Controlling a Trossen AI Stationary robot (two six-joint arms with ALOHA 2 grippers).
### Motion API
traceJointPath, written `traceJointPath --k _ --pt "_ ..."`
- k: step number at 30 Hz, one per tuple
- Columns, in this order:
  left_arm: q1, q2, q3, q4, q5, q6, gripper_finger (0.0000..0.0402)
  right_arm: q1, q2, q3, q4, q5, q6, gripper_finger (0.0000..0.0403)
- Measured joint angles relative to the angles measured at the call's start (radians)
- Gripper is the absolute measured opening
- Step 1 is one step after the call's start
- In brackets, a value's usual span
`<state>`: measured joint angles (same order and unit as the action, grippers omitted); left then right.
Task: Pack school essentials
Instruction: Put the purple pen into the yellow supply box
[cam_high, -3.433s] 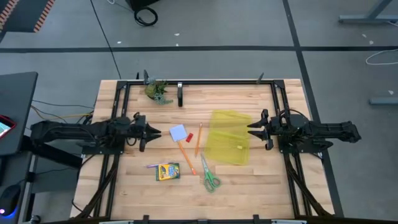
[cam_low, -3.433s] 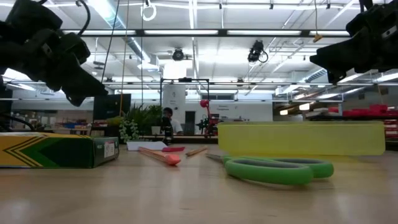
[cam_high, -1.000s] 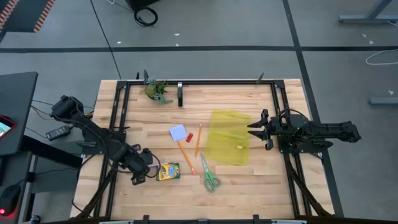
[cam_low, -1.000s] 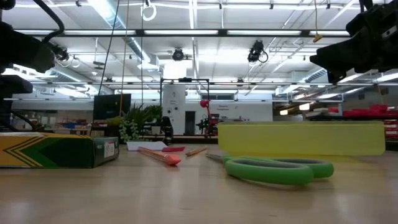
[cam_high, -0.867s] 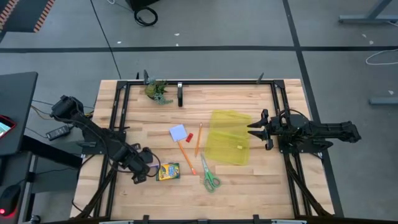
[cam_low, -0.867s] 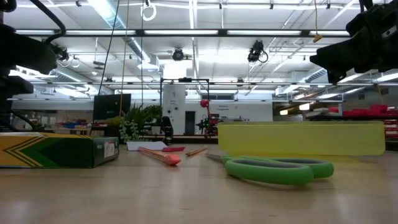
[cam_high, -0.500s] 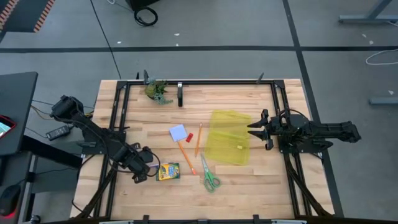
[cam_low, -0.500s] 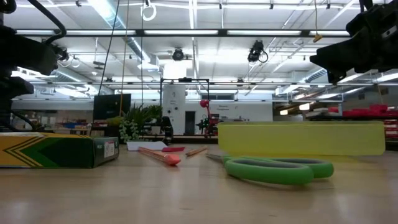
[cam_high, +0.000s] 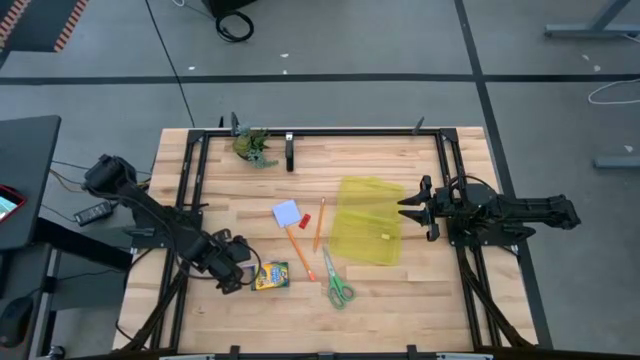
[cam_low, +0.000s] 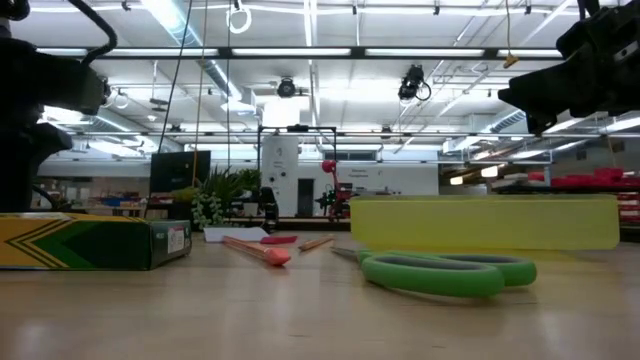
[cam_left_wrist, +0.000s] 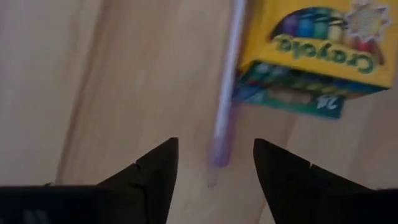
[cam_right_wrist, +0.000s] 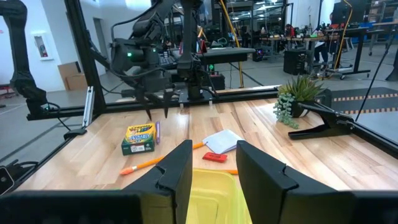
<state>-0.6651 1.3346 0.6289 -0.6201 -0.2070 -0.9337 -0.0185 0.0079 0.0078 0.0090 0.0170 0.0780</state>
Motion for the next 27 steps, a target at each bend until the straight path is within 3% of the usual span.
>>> traceJointPath --k 9,19,27 --pt "-0.001 0.118 0.005 0.034 -0.004 0.029 0.0191 0.000 0.000 0.000 0.000 0.000 0.000 0.0131" --pt "-0.001 0.130 0.002 0.053 -0.002 0.030 0.0187 0.000 0.000 0.000 0.000 0.000 0.000 0.0131" --pt "-0.001 0.131 0.002 0.068 0.002 0.033 0.0130 0.000 0.000 0.000 0.000 0.000 0.000 0.0131"
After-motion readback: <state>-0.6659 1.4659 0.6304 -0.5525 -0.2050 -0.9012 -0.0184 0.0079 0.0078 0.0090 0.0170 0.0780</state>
